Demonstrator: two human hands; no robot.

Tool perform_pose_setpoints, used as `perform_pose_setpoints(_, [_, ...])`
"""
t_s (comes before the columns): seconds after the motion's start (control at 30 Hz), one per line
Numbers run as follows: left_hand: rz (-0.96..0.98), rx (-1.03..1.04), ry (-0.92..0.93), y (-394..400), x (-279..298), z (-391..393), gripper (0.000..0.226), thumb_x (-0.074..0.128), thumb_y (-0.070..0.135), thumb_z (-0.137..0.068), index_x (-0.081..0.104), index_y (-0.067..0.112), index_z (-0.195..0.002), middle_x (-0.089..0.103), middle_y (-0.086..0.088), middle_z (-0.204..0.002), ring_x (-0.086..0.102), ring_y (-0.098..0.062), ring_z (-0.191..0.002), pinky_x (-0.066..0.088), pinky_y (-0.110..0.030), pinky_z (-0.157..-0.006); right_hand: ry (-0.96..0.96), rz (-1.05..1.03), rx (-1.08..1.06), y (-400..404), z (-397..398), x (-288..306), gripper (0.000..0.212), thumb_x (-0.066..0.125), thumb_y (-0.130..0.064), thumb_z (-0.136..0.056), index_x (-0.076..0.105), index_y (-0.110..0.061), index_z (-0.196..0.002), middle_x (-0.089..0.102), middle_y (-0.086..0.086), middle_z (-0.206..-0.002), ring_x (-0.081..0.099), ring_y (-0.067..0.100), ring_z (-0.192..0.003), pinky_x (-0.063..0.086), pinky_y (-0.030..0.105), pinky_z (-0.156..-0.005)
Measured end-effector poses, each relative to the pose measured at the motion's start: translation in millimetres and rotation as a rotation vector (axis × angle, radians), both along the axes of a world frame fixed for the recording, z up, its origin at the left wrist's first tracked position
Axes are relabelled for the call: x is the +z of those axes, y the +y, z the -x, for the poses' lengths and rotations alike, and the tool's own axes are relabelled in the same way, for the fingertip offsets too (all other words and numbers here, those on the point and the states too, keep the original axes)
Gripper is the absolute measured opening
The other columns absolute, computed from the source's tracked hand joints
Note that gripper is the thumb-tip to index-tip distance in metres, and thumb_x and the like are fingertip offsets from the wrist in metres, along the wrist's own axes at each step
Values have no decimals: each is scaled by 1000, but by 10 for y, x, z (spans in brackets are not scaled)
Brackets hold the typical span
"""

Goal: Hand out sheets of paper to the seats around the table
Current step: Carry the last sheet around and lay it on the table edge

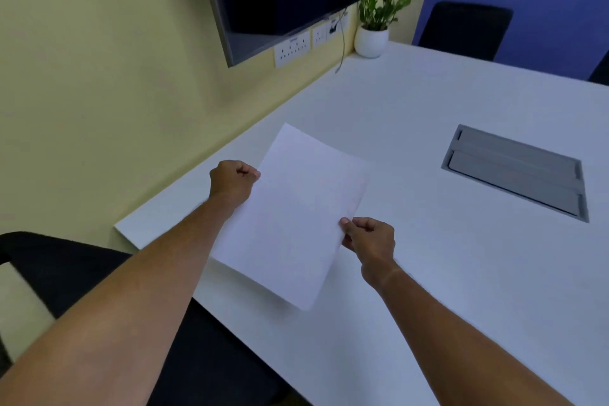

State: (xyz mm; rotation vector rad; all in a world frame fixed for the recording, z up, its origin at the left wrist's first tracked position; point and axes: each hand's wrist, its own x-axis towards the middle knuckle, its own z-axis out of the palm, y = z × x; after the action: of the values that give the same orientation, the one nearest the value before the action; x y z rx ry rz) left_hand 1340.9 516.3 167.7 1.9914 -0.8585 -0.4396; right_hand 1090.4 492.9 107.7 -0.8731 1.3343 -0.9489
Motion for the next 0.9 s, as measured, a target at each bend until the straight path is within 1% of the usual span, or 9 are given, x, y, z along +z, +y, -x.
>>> perform_pose_setpoints(0.13, [-80, -4, -23, -277, -368, -328, 10, 68, 6, -86, 75, 1, -90, 74, -9, -99, 63, -13, -88, 44, -20, -80, 29, -102, -5, -105, -341, -353, 10, 78, -7, -82, 70, -2, -78, 71, 11, -82, 67, 18, -63, 62, 34, -74])
perform_pose_setpoints(0.2, [-118, -6, -26, -375, -575, -460, 11, 68, 6, -86, 75, 1, -92, 73, -10, -100, 62, -11, -86, 44, -19, -79, 41, -142, 0, -145, -487, -528, 12, 78, -6, -82, 69, -3, -75, 69, 10, -79, 66, 17, -62, 62, 32, -71])
perform_pose_setpoints(0.27, [-156, -7, -36, -435, -788, -569, 11, 67, 6, -86, 75, 0, -93, 73, -10, -101, 61, -11, -86, 43, -18, -79, 62, -178, 9, -173, -610, -706, 14, 78, -6, -82, 68, -5, -72, 69, 10, -79, 68, 20, -64, 62, 30, -68])
perform_pose_setpoints(0.37, [-209, -8, -46, -494, -1126, -709, 12, 68, 6, -86, 75, 0, -93, 74, -11, -102, 62, -12, -86, 42, -17, -78, 93, -229, 25, -206, -754, -961, 13, 79, -6, -81, 69, -3, -73, 73, 14, -86, 74, 28, -75, 62, 32, -70])
perform_pose_setpoints(0.47, [-258, -15, -50, -529, -1374, -813, 11, 68, 6, -85, 75, 0, -92, 74, -12, -101, 65, -15, -90, 42, -18, -78, 126, -261, 35, -227, -852, -1149, 13, 79, -8, -81, 70, -3, -73, 74, 16, -88, 75, 28, -78, 63, 32, -70])
perform_pose_setpoints(0.6, [-286, -18, -67, -543, -1563, -904, 10, 69, 6, -84, 76, 2, -90, 74, -13, -99, 68, -20, -94, 43, -19, -78, 192, -290, 48, -266, -940, -1275, 15, 81, -12, -79, 71, -6, -70, 75, 15, -84, 75, 28, -75, 62, 29, -69])
perform_pose_setpoints(0.7, [-302, -11, -71, -563, -1652, -966, 11, 69, 6, -84, 76, 2, -90, 74, -14, -98, 68, -22, -95, 43, -19, -79, 242, -309, 60, -280, -998, -1318, 18, 81, -12, -79, 68, -7, -67, 75, 13, -81, 74, 25, -67, 60, 24, -62])
perform_pose_setpoints(0.87, [-315, -11, -73, -578, -1751, -1028, 10, 71, 9, -85, 76, 2, -91, 74, -13, -98, 69, -23, -96, 47, -22, -81, 319, -302, 114, -265, -1035, -1352, 22, 79, -13, -79, 64, -8, -65, 72, 11, -73, 71, 19, -55, 58, 24, -61])
perform_pose_setpoints(0.9, [-315, -10, -72, -580, -1774, -1036, 10, 71, 9, -85, 76, 2, -91, 74, -13, -98, 69, -23, -96, 47, -23, -82, 346, -296, 124, -270, -1045, -1361, 24, 79, -13, -79, 63, -10, -62, 71, 9, -69, 71, 19, -55, 59, 26, -63])
